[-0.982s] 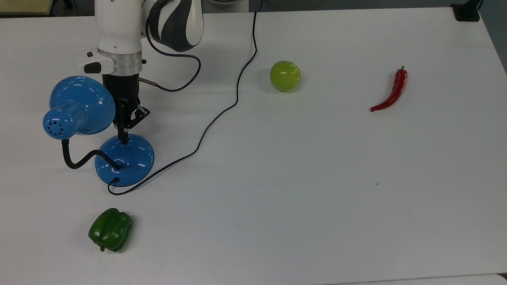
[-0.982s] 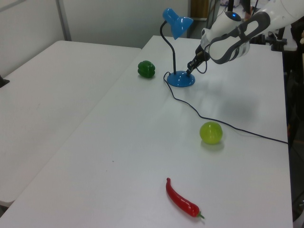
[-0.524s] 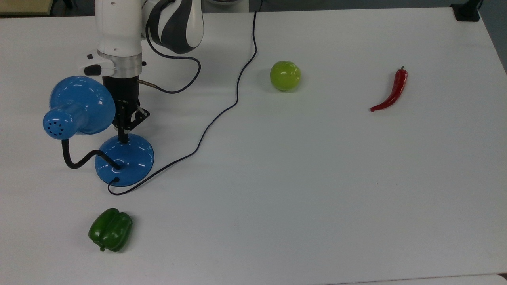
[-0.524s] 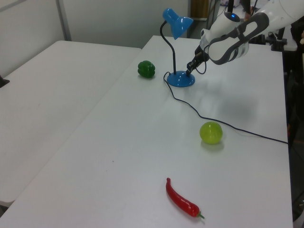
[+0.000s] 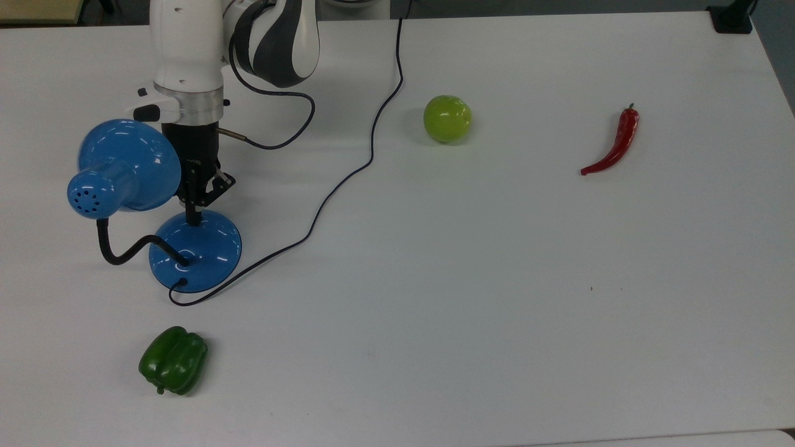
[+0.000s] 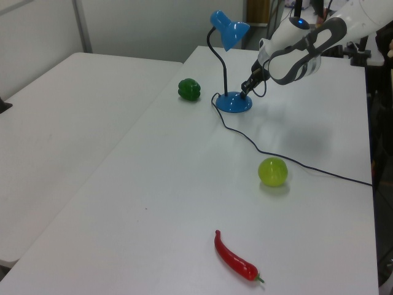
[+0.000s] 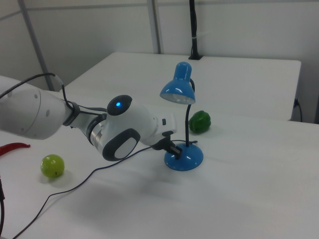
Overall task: Turn on desk lamp
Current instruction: 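Position the gripper fingertips over the switch on the lamp base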
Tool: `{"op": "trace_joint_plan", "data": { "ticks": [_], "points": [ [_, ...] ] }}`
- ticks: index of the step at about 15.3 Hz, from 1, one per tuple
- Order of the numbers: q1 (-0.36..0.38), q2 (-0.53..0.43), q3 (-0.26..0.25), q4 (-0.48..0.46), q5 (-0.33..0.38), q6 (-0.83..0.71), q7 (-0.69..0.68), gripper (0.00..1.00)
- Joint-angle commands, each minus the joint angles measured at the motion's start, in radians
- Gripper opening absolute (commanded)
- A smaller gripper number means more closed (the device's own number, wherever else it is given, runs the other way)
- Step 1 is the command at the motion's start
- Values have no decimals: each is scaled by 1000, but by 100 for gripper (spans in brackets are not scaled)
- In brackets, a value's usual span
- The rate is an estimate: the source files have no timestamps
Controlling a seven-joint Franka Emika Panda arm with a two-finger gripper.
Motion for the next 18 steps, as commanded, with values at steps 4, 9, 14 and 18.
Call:
{"op": "trace_joint_plan", "data": {
  "ticks": [4,9,14,18],
  "points": [
    [2,18,3,14,26,21,0,0],
    [1,40,3,25,26,18,0,0],
    [-21,78,32,80,31,5,2,0],
    [-22,78,34,86,31,-11,0,0]
  ]
}}
